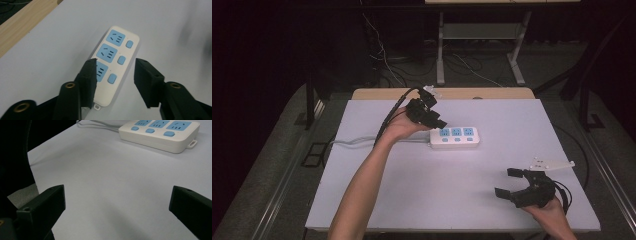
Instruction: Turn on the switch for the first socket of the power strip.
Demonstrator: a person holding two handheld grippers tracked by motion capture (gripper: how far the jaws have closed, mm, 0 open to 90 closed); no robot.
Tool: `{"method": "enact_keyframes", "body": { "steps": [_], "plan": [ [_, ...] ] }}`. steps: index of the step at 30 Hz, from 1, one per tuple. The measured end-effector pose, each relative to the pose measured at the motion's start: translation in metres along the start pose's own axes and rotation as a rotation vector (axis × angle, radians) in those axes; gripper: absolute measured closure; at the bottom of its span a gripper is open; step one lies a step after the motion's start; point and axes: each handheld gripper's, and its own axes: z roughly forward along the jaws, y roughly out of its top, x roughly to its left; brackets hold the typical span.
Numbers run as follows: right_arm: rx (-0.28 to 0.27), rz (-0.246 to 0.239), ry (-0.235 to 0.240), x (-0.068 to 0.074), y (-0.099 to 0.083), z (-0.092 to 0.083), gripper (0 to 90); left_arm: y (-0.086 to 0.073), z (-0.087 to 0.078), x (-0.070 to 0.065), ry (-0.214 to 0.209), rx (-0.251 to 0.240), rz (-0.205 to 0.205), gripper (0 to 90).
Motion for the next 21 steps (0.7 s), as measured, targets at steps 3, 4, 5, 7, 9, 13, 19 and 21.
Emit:
{"method": "enact_keyframes", "body": {
  "steps": [3,4,5,7,9,13,19,21],
  "plan": [
    [0.006,-0.001,0.001,0.000,0.000,0.001,0.1,-0.001,0.003,0.001,-0.006,0.000,-0.006,61.8],
    [0.007,-0.001,0.002,0.000,0.000,0.001,0.1,-0.001,0.004,0.002,-0.005,0.002,-0.002,64.2],
    [0.007,-0.001,0.002,0.000,0.000,0.001,0.1,-0.001,0.006,0.002,-0.009,0.005,-0.005,66.8],
    [0.007,-0.001,0.002,0.000,0.000,0.001,0.1,-0.001,0.009,0.003,-0.009,0.012,0.002,72.3],
    [0.006,-0.002,0.001,0.000,0.000,0.001,0.1,-0.002,0.012,0.003,-0.017,0.015,0.004,78.6],
    [0.005,0.000,-0.001,-0.001,0.000,0.000,0.1,-0.003,0.018,0.003,-0.028,0.027,0.008,87.0],
    [0.005,-0.001,-0.002,-0.001,0.000,0.000,0.1,-0.003,0.027,0.004,-0.033,0.038,0.009,88.9],
    [0.006,-0.002,-0.002,-0.001,-0.001,0.000,0.1,-0.004,0.030,0.003,-0.033,0.039,0.007,89.0]
  ]
}}
